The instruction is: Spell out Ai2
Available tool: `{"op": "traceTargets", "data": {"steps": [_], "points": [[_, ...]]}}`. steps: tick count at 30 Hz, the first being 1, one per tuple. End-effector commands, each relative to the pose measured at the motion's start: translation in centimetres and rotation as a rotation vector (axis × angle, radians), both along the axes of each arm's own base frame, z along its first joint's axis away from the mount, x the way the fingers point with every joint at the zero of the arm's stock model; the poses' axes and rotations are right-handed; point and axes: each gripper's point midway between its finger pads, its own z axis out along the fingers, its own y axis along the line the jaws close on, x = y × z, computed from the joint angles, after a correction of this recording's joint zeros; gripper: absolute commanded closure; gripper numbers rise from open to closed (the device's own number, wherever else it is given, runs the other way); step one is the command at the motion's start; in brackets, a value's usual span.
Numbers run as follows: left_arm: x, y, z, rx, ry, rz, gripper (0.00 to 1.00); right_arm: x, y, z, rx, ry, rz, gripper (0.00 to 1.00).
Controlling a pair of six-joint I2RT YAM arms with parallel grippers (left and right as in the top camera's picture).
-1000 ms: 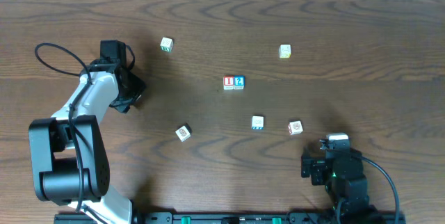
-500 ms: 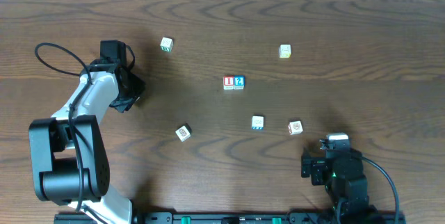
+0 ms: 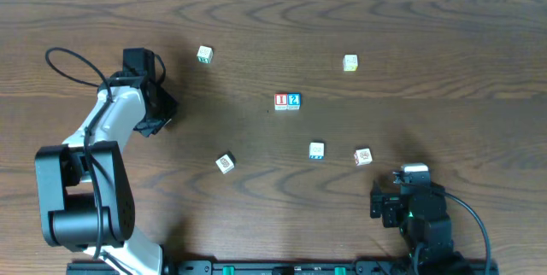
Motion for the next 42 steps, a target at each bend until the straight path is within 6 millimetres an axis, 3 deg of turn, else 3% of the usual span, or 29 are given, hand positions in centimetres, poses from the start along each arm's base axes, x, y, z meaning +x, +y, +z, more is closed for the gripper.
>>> {"op": "traceTargets", "data": {"steps": [1,6,10,17,29,37,42], "points": [[1.4,0.4,1.1,0.035,-0.017,-0.064,0.7,0.0,-0.2,0.0,-0.011,-0.002,-0.001,0.01],[3.8,-0.8,4.0,0.06,-0.071,-0.167,0.7,0.0,-0.2,0.0,-0.011,-0.002,-0.001,0.01],[5.2,-3.2,5.3,0.074,-0.119,-0.247,0.68,0.0,-0.2,0.0,-0.011,-0.002,-0.001,0.01],[5.7,-8.4,5.7,0.067,-0.163,-0.368,0.68,0.0,-0.2,0.0,-0.011,-0.002,-0.001,0.01],[4.8,-14.6,5.5,0.055,-0.181,-0.594,0.75,0.0,-0.2,0.0,-0.011,-0.002,-0.001,0.01],[4.5,-16.7,3.9,0.046,-0.155,-0.669,0.77,0.0,-0.2,0.0,-0.011,-0.002,-0.001,0.01],[5.5,-18.4,4.1,0.052,-0.166,-0.723,0.77,0.0,-0.2,0.0,-0.011,-0.002,-0.001,0.01]]}}
